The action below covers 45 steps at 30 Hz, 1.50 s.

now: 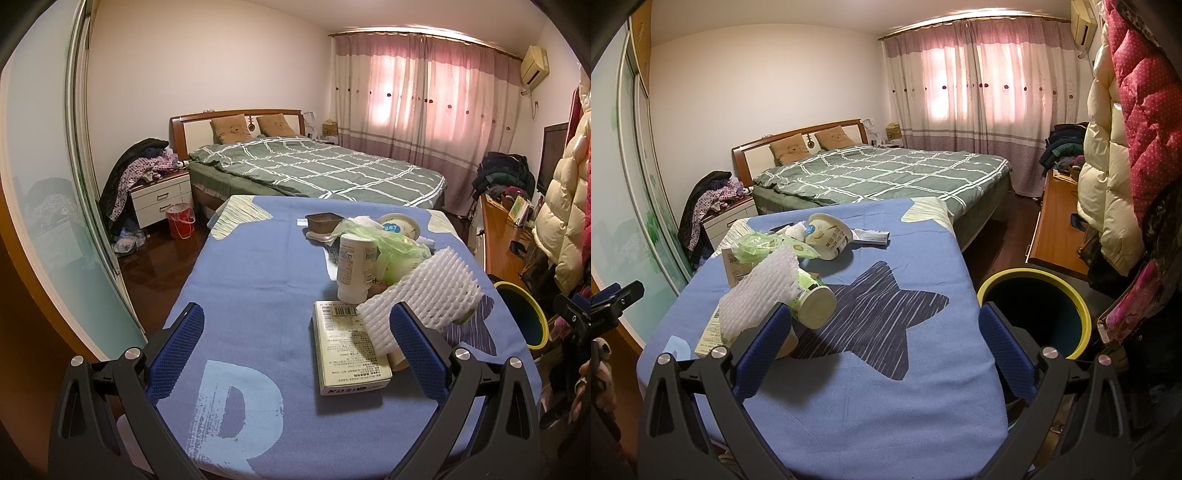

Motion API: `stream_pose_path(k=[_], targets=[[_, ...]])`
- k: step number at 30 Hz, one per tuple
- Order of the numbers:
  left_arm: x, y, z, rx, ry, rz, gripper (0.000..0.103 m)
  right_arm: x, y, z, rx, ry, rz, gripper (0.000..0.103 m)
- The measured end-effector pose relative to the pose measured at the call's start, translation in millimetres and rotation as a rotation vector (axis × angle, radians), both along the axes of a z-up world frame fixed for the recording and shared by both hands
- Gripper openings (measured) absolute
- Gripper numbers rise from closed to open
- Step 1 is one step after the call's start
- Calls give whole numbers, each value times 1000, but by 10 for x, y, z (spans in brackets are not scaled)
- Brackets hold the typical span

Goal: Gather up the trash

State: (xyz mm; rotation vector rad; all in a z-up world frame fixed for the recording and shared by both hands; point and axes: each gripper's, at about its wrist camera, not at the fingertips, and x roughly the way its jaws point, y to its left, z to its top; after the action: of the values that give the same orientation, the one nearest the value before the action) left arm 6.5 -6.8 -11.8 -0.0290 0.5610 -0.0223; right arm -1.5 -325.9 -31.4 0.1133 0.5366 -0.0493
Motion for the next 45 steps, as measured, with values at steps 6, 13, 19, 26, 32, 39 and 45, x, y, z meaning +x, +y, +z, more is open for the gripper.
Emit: stream_pose_path(k=[6,13,19,26,32,39,45], targets=[[5,-11,-25,0,2,-1,99,-1,6,-7,0,1,1,97],[-2,-35,-108,4,9,0,99,15,37,-8,-1,-2,8,97],[54,48,-110,-1,18,19,99,217,253,-55,-14,1,64,97],[117,197,-171,-10,36,49,99,575,610,-131,-33,10,145,97],[266,279,-265,-22,76,55,99,935,866,-236,-64,45,182,91],[394,340,-342,-29,103,59,99,1290,926,-370,-67,104,189,67],[477,346,-390,-32,120,61,99,1305,953,-368,-74,82,202,39]])
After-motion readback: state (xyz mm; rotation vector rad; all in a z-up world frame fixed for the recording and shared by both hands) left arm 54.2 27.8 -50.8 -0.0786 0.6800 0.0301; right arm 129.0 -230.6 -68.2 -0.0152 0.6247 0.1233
